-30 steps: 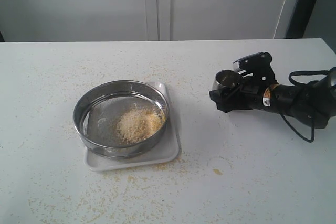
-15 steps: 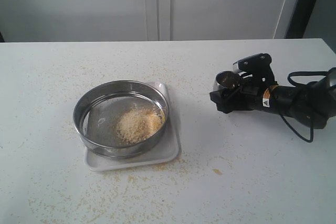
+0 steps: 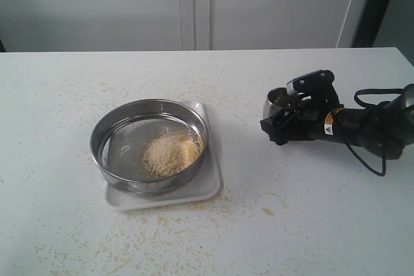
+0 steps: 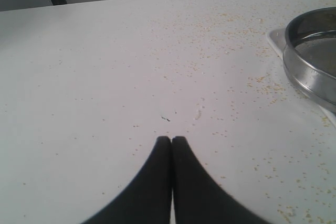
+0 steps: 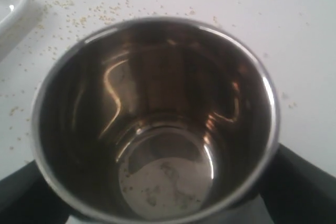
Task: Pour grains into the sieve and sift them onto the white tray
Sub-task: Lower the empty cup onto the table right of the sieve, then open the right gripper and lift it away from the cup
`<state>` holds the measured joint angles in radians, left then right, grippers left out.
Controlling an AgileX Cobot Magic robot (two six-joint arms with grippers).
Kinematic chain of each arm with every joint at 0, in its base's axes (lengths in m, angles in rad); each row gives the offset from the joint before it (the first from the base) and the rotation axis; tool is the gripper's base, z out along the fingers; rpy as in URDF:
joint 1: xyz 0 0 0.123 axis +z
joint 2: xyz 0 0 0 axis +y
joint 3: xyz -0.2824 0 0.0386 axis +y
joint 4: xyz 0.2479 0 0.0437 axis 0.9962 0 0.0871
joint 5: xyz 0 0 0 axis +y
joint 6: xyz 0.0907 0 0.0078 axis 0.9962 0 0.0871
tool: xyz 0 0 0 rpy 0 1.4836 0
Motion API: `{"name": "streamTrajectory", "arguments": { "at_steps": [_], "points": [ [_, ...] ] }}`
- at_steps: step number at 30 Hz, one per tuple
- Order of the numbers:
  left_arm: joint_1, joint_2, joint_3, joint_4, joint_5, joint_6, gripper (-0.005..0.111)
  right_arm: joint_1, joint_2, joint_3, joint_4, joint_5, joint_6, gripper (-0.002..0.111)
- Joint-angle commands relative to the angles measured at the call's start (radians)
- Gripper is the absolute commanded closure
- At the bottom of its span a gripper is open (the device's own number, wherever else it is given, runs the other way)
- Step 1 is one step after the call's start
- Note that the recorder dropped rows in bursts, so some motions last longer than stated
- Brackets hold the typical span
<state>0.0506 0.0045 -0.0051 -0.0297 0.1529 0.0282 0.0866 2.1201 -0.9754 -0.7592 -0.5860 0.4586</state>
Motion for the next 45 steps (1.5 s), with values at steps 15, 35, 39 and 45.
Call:
{"name": "streamTrajectory", "arguments": {
  "at_steps": [15, 35, 39, 45],
  "points": [
    [-0.003, -0.004, 0.005, -0.007, -0.002, -0.001, 0.107, -0.007, -0.064, -0.001, -0.073, 0.006, 0.100, 0.027],
    [-0.003, -0.004, 0.005, -0.007, -0.002, -0.001, 0.107, -0.007, -0.262, -0.001, -0.161, 0.011, 0.226, 0.038],
    [-0.003, -0.004, 0.005, -0.007, -0.002, -0.001, 0.107, -0.005, -0.343, -0.001, -0.265, 0.135, 0.258, 0.086],
    [-0.003, -0.004, 0.005, -0.007, -0.002, -0.001, 0.107, -0.005, -0.479, -0.001, -0.425, 0.277, 0.291, 0.108]
  ]
}}
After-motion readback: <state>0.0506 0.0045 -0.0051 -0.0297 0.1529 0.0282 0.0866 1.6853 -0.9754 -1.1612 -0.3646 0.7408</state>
